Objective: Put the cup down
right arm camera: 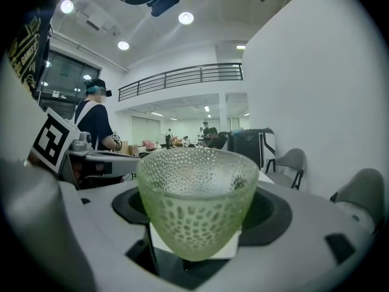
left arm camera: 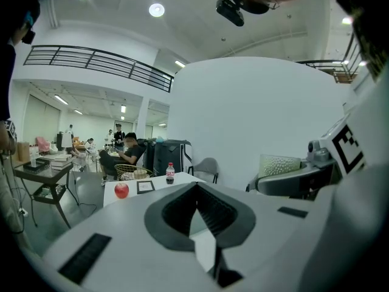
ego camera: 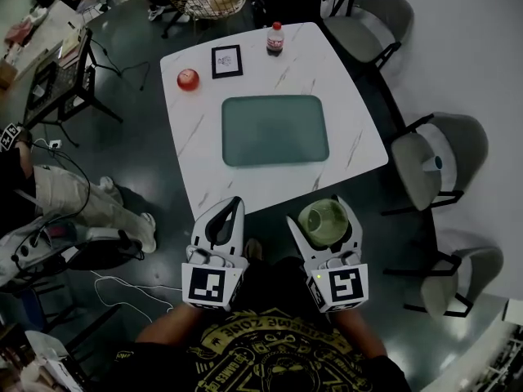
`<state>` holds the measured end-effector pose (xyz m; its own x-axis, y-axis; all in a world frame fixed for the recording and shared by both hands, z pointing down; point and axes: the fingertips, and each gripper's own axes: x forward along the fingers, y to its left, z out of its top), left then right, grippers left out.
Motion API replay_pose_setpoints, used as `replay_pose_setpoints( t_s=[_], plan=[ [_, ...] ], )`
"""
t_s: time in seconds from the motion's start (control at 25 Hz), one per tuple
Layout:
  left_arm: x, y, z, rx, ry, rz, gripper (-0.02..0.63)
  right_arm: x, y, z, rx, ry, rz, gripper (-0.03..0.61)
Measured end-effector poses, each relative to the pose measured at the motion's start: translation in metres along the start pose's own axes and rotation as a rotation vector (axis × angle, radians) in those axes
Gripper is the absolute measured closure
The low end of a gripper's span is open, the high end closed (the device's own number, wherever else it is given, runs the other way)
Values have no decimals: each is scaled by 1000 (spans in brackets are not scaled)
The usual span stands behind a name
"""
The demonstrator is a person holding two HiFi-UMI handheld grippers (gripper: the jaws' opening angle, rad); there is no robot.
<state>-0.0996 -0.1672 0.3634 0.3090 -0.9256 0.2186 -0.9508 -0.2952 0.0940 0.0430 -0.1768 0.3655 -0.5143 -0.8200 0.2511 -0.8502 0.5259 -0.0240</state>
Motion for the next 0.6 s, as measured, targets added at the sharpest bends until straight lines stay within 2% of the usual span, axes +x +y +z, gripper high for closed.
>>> replay_pose_setpoints(
  t_s=[0.12,0.2,0.4,0.6],
  plan=[
    [5,8,3,-8,-20,5,604,11,1,1,-5,4,5,192],
    [7,12,-2,-17,-1,11,604,16,1,2,-13,2,12,192],
    [22,15,7,-22,-60,19,604,38,-7,4,-35,-1,35,192],
    [38,31,0,-36,-23,68,604,66,-16,1,-47,9,66,192]
  ],
)
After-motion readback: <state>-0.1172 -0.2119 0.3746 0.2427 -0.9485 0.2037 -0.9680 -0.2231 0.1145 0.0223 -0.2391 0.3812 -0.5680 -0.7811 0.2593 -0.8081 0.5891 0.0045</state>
